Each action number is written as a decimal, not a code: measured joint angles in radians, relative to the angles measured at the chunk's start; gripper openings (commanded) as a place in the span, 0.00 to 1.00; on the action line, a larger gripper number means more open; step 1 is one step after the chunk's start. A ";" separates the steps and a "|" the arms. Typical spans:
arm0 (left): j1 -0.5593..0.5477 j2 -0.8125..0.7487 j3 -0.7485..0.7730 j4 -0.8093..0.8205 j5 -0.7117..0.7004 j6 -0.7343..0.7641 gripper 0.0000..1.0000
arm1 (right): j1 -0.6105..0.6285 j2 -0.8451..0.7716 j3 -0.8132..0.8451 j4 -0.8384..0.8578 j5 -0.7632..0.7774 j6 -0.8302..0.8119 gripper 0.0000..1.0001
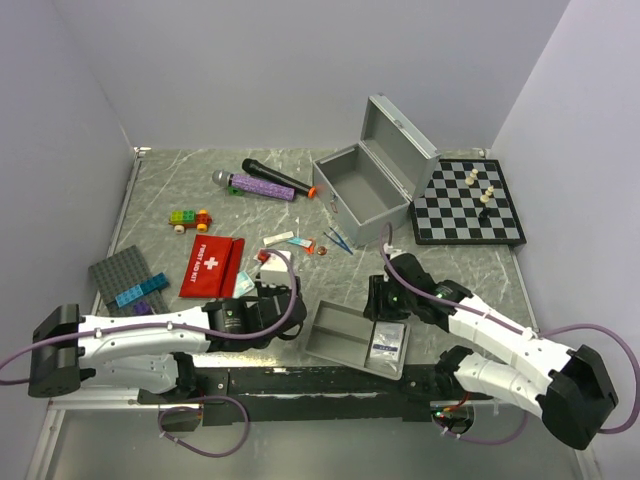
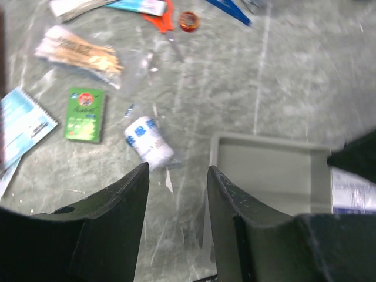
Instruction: Organize the medicine kit
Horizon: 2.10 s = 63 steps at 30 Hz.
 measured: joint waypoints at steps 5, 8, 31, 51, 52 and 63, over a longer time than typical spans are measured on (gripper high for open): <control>0.025 -0.040 -0.033 -0.039 -0.015 -0.111 0.48 | 0.032 0.035 -0.002 0.008 -0.013 0.022 0.49; 0.025 -0.060 -0.043 -0.061 -0.025 -0.158 0.48 | 0.039 0.060 -0.005 0.017 -0.016 0.035 0.51; 0.074 -0.157 -0.095 -0.188 -0.105 -0.337 0.43 | 0.009 0.232 0.006 0.081 0.091 0.158 0.24; 0.164 -0.117 -0.122 -0.116 -0.058 -0.291 0.43 | -0.119 0.375 0.074 0.278 -0.040 0.259 0.35; 0.168 -0.114 -0.122 -0.115 -0.055 -0.290 0.44 | -0.119 0.372 0.074 0.281 -0.043 0.258 0.43; 0.238 -0.090 -0.124 -0.090 -0.027 -0.262 0.53 | -0.119 0.207 0.072 0.188 0.006 0.156 0.77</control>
